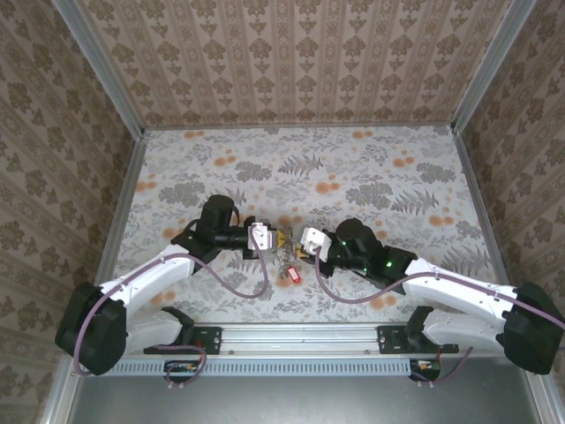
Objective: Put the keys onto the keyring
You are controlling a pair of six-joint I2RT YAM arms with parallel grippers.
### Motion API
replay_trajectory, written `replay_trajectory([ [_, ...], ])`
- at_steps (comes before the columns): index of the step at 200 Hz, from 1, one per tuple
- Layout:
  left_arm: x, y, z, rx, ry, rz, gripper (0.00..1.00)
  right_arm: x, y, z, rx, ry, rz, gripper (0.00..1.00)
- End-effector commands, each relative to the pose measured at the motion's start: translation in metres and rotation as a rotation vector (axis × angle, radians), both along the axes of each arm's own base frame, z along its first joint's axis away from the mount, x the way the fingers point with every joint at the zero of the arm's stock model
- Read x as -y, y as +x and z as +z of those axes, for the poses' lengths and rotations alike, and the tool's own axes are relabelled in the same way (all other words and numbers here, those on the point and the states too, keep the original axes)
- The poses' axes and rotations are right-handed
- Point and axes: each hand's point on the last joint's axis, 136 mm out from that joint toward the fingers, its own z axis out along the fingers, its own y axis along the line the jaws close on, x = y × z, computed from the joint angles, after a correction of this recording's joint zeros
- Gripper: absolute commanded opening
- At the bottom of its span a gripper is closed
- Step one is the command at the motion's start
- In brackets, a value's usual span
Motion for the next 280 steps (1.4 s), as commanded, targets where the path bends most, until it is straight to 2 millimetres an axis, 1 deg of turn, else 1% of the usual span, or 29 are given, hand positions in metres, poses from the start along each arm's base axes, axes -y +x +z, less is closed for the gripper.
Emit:
replay_trajectory([
  [1, 0.007, -0.001, 0.018, 0.035, -0.054, -0.027, 0.0, -0.012, 0.009, 0.012, -0.038, 0.056, -0.02, 0.0],
  [25, 0.008, -0.002, 0.016, 0.033, -0.05, -0.031, 0.0, -0.018, 0.019, 0.011, -0.084, 0.093, -0.045, 0.0],
  [54, 0.008, -0.002, 0.015, 0.029, -0.047, -0.03, 0.0, -0.018, 0.028, 0.019, -0.109, 0.168, -0.073, 0.0],
  [94, 0.009, -0.002, 0.016, 0.021, -0.049, -0.032, 0.0, -0.02, 0.024, 0.018, -0.126, 0.174, -0.043, 0.0],
  [150, 0.01, -0.002, 0.014, 0.014, -0.048, -0.035, 0.0, -0.023, 0.026, 0.019, -0.135, 0.195, -0.044, 0.0],
  [180, 0.01, -0.001, 0.015, 0.009, -0.049, -0.028, 0.0, -0.02, 0.028, 0.022, -0.127, 0.205, -0.064, 0.0],
  [252, 0.01, 0.001, 0.016, 0.009, -0.049, -0.019, 0.0, -0.007, 0.04, 0.02, -0.148, 0.196, -0.158, 0.0],
  [280, 0.01, 0.003, 0.014, 0.001, -0.039, -0.009, 0.0, -0.006, 0.039, 0.019, -0.163, 0.194, -0.168, 0.0],
])
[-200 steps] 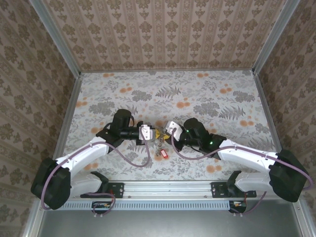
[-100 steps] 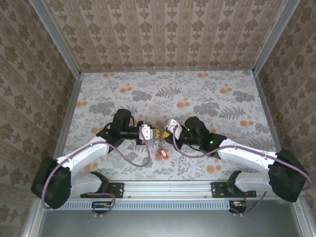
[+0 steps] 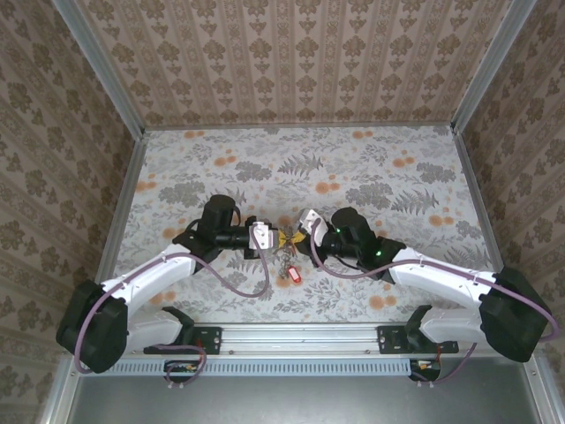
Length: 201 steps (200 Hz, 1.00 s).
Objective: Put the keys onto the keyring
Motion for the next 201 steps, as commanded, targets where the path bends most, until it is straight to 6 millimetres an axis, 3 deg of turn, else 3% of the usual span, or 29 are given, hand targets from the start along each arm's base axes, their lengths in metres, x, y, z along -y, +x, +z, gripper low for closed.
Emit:
replay_trajectory([
  [1, 0.007, 0.002, 0.014, 0.014, -0.033, -0.01, 0.0, 0.002, 0.006, 0.016, 0.009, 0.032, -0.04, 0.0],
  [141, 0.008, 0.002, 0.023, 0.038, -0.08, -0.003, 0.0, 0.007, 0.012, -0.02, -0.214, 0.009, -0.168, 0.0],
  [182, 0.009, 0.004, 0.023, 0.025, -0.084, 0.002, 0.0, 0.007, 0.009, -0.016, -0.211, 0.043, -0.157, 0.0],
  [201, 0.009, 0.005, 0.022, 0.016, -0.082, 0.007, 0.0, 0.017, 0.01, -0.013, -0.195, 0.048, -0.181, 0.0],
])
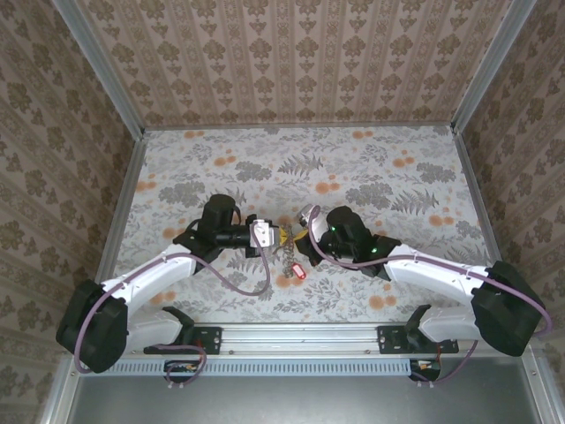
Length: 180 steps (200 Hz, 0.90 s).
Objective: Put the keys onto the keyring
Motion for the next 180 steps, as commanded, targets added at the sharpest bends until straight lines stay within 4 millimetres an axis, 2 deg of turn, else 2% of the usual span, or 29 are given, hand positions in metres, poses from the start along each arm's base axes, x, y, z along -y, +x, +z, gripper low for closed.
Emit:
replay_trajectory([
  [1, 0.006, 0.0, 0.016, 0.022, -0.06, -0.02, 0.0, 0.013, 0.003, 0.005, 0.005, 0.012, -0.046, 0.0],
  [38, 0.007, 0.0, 0.018, 0.021, -0.079, -0.022, 0.0, 0.018, -0.002, 0.008, -0.004, 0.053, -0.023, 0.0],
  [89, 0.01, -0.004, 0.032, 0.015, -0.145, -0.046, 0.0, 0.002, -0.016, 0.017, 0.002, 0.121, 0.126, 0.0],
  [130, 0.016, -0.013, 0.042, 0.013, -0.197, -0.117, 0.0, -0.004, -0.015, 0.022, 0.0, 0.131, 0.168, 0.0],
  [151, 0.018, -0.017, 0.042, 0.006, -0.199, -0.133, 0.0, -0.003, -0.013, 0.03, 0.04, 0.119, 0.172, 0.12],
  [165, 0.018, -0.018, 0.044, 0.004, -0.202, -0.138, 0.0, 0.003, -0.012, 0.036, 0.089, 0.088, 0.169, 0.21],
  [180, 0.017, -0.022, 0.045, 0.0, -0.205, -0.151, 0.0, 0.012, -0.014, 0.042, 0.163, 0.036, 0.174, 0.26],
])
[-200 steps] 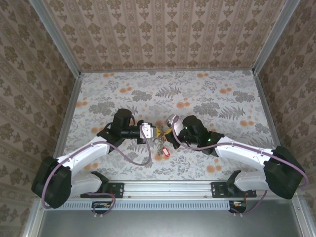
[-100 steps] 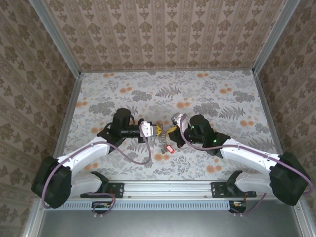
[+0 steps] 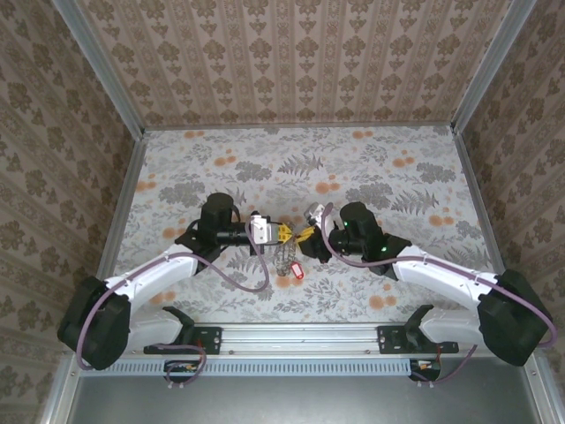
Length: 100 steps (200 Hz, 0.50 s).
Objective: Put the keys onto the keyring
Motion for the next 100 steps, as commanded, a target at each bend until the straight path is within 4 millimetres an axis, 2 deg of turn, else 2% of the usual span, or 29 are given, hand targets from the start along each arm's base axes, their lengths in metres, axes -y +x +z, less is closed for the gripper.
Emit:
replay_trajectory([
  [1, 0.004, -0.013, 0.019, 0.026, -0.065, -0.07, 0.0, 0.007, -0.003, 0.024, 0.138, -0.044, 0.035, 0.26],
  [31, 0.004, -0.019, 0.022, 0.008, -0.072, -0.105, 0.0, 0.029, -0.013, 0.034, 0.301, -0.177, 0.067, 0.32],
  [50, 0.006, -0.022, 0.026, 0.004, -0.081, -0.127, 0.0, 0.036, -0.017, 0.044, 0.401, -0.224, 0.097, 0.34],
  [67, 0.007, -0.024, 0.029, -0.005, -0.088, -0.147, 0.0, 0.036, -0.019, 0.052, 0.458, -0.244, 0.131, 0.34],
  [100, 0.011, -0.027, 0.031, -0.013, -0.09, -0.162, 0.0, 0.028, -0.02, 0.052, 0.49, -0.279, 0.21, 0.34],
])
